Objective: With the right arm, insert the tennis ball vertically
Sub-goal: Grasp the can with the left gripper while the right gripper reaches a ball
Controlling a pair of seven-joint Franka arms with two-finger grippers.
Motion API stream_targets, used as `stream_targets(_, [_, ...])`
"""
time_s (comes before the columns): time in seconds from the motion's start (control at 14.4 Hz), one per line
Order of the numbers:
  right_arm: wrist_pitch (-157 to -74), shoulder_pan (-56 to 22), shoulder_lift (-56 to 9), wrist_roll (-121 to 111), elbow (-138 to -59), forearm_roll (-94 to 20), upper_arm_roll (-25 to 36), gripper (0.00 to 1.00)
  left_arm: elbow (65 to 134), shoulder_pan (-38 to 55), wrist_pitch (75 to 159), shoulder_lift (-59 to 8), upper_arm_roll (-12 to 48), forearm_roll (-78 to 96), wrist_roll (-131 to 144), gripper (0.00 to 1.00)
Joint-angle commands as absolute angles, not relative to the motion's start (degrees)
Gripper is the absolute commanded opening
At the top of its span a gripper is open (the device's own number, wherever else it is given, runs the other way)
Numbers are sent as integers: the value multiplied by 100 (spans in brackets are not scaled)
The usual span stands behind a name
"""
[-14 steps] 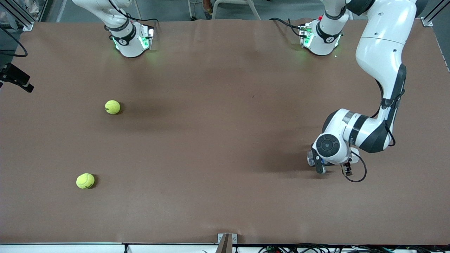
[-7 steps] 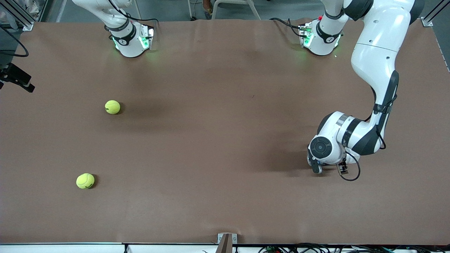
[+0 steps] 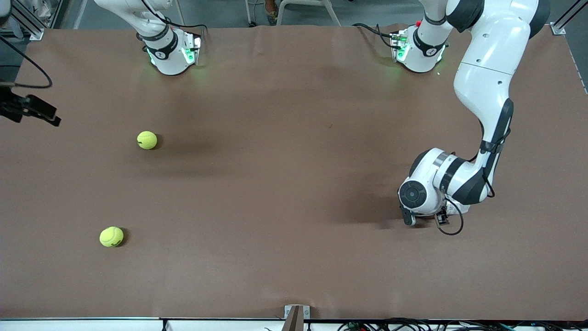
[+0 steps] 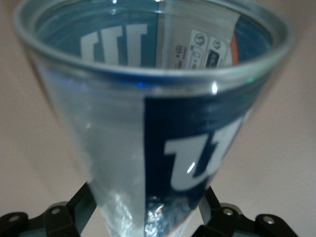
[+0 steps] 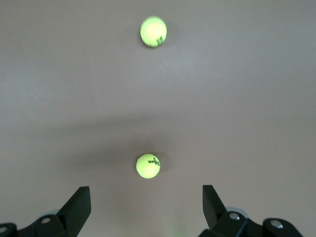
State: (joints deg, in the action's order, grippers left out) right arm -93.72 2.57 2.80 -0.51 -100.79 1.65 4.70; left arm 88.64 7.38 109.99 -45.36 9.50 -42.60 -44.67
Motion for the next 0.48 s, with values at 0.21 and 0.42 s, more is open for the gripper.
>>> stream_targets(0.21, [-10211,273,114,-44,-11563,176,448,100,8824,773,10916,-4605,949,-4579,-4184,75])
stream_targets(0.42, [-10704,202,114,-35,-12435,176,448,100,8815,773,10925,-4693,949,-4579,-4096,71])
